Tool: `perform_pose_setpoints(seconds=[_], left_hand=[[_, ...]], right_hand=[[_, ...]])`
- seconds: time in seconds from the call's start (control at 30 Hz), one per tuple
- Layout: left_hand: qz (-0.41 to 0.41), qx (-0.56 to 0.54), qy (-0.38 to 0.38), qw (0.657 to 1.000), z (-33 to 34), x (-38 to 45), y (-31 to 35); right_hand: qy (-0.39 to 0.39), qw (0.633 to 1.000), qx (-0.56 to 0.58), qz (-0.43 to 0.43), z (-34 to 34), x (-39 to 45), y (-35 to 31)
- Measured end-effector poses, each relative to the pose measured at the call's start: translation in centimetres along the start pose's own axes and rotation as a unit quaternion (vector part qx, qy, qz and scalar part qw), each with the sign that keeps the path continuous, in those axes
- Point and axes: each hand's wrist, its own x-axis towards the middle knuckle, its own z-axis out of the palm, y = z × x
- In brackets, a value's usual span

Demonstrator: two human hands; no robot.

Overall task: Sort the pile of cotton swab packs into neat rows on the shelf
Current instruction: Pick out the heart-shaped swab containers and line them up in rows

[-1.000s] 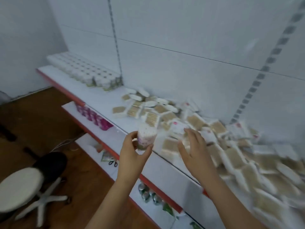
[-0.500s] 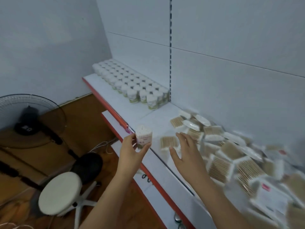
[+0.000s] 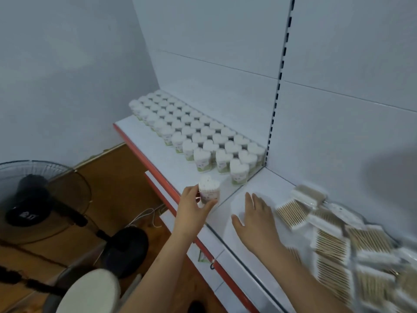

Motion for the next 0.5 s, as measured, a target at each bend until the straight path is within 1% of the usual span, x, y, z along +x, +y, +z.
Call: perform_pose_setpoints(seconds=[0.1,0.2,0.27,0.37,0.5], left_hand=[[0.021,-0.005,-0.034,0.999,0.6,4.0,-1.0],[0.053,0.004,-0.063,0.997,1.0,6.8,-2.1],[0.071,0.003,-0.07,0.995,1.2,8.2,-2.8],[0.066,-0.053,-0.065,0.994,1.5,9.6,-3.4],[0.066,-0.104,-0.062,0.99,1.8,10.4,-3.8]], right_hand=[[0.025,0.996,0.0,0.086,1.5,2.3,-0.3],[0.061,0.99,-0.008,0.128,2.9,3.5,-0.8],[0.096,0.985,-0.03,0.137,3.9,3.9,-1.3],[0.142,0.977,-0.072,0.14,5.0,3.9,-1.5],[0.163,0.969,-0.099,0.155,5.4,4.0,-1.4]])
